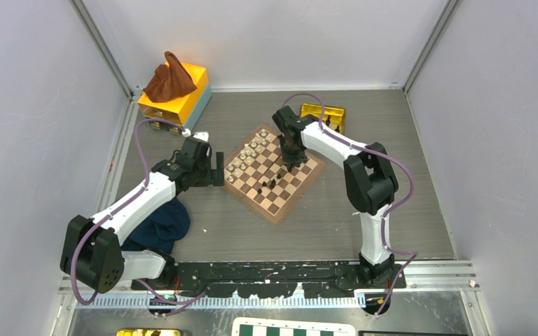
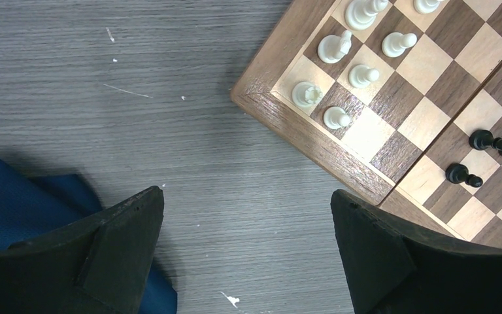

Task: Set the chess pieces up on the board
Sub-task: Move the chess piece to the chessboard.

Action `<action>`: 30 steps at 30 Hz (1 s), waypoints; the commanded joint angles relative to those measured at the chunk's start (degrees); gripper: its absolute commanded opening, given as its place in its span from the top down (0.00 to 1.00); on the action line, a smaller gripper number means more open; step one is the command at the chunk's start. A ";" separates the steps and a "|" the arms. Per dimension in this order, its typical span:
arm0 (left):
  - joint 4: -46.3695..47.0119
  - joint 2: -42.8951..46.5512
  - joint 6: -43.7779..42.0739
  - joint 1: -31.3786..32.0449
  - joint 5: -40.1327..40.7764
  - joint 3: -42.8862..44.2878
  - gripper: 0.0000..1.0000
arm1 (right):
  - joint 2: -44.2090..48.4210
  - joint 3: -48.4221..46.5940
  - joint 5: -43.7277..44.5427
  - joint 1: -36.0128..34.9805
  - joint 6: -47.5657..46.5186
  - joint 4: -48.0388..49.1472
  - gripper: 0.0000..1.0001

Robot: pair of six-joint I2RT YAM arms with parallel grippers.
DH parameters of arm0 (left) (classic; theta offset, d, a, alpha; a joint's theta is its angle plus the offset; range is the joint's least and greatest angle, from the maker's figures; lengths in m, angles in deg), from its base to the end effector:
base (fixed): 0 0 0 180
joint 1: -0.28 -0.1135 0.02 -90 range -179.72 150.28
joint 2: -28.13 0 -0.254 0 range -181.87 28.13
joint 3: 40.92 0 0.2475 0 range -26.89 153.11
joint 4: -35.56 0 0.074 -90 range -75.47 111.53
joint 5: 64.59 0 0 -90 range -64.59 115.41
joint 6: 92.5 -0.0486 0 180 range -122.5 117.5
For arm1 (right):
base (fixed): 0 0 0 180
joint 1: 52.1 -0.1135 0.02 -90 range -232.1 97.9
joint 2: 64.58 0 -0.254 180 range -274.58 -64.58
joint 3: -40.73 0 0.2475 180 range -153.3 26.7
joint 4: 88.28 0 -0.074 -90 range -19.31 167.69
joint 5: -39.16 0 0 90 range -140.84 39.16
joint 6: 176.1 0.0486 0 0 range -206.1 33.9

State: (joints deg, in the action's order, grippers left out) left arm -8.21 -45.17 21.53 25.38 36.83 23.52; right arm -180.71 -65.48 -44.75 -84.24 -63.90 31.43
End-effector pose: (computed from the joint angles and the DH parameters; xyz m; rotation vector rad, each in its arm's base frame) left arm 0.2444 -0.1039 0.2220 -0.0604 2.4671 -0.1225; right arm 0.3559 0.2175 0.1838 -0.2155 2.7768 0.0900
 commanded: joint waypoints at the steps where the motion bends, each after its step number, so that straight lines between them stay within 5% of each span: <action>1: 2.32 0.26 0.82 -0.32 -0.86 -0.05 0.01 | 4.79 1.42 1.27 -0.26 0.09 0.00 0.94; 30: 2.43 -0.43 0.78 -0.32 -1.14 -0.14 0.01 | 5.86 3.50 2.96 0.43 0.15 0.74 0.94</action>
State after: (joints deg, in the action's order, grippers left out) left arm -7.84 -45.56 21.86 25.38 36.18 23.41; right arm -178.48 -62.31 -43.18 -84.22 -63.71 31.41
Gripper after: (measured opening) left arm 0.991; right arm 0.164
